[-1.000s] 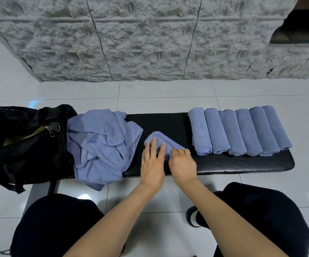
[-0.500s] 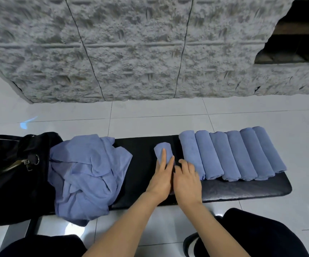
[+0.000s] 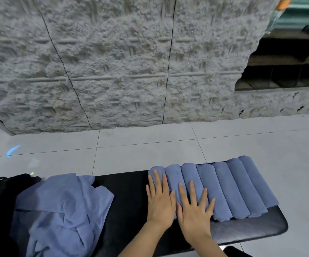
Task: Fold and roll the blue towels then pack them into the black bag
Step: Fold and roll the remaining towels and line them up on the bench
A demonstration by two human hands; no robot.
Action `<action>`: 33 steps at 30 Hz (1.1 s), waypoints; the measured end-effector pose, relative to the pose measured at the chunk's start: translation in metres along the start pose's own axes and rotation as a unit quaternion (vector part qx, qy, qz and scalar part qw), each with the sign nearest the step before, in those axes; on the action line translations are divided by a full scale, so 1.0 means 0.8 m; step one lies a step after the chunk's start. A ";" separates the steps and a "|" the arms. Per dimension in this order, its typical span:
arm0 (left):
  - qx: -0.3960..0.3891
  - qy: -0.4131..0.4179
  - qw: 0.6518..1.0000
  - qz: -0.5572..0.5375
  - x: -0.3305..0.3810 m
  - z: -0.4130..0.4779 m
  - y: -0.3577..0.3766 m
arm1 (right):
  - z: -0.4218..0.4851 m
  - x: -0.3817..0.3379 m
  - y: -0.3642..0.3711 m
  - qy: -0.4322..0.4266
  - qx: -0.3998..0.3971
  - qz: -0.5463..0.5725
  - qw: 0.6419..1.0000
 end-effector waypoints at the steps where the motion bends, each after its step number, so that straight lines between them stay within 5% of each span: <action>1: 0.012 0.002 1.000 0.023 -0.004 0.000 0.001 | 0.002 0.000 0.001 -0.002 0.002 0.007 1.000; 8: 0.034 0.026 0.995 0.085 -0.012 0.008 0.009 | 0.007 0.000 0.009 -0.002 0.004 0.037 0.999; 16: -0.029 0.037 0.993 0.112 -0.008 0.010 -0.001 | 0.003 -0.006 -0.008 -0.020 0.055 0.047 0.997; 21: -0.053 -0.014 0.994 -0.096 -0.006 -0.031 -0.032 | 0.004 -0.021 -0.036 -0.027 0.069 0.023 0.997; 25: 0.015 -0.020 0.995 -0.093 -0.021 -0.053 -0.037 | 0.001 -0.051 -0.026 -0.122 0.103 -0.046 0.986; 28: -0.102 -0.002 0.992 -0.075 -0.019 -0.062 -0.030 | 0.005 -0.053 -0.029 -0.130 0.017 -0.052 0.990; 33: -0.146 0.042 0.987 -0.058 -0.013 -0.067 -0.037 | 0.016 -0.055 -0.025 -0.145 -0.082 -0.119 0.979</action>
Point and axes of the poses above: each hand's wrist, its own z-axis towards the middle knuckle, its own y-axis out of the palm, x = y × z, the point moved 6 cm from there along z, towards the middle knuckle, and after that the axes turned 6 degrees about -y, right-handed, at the moved point
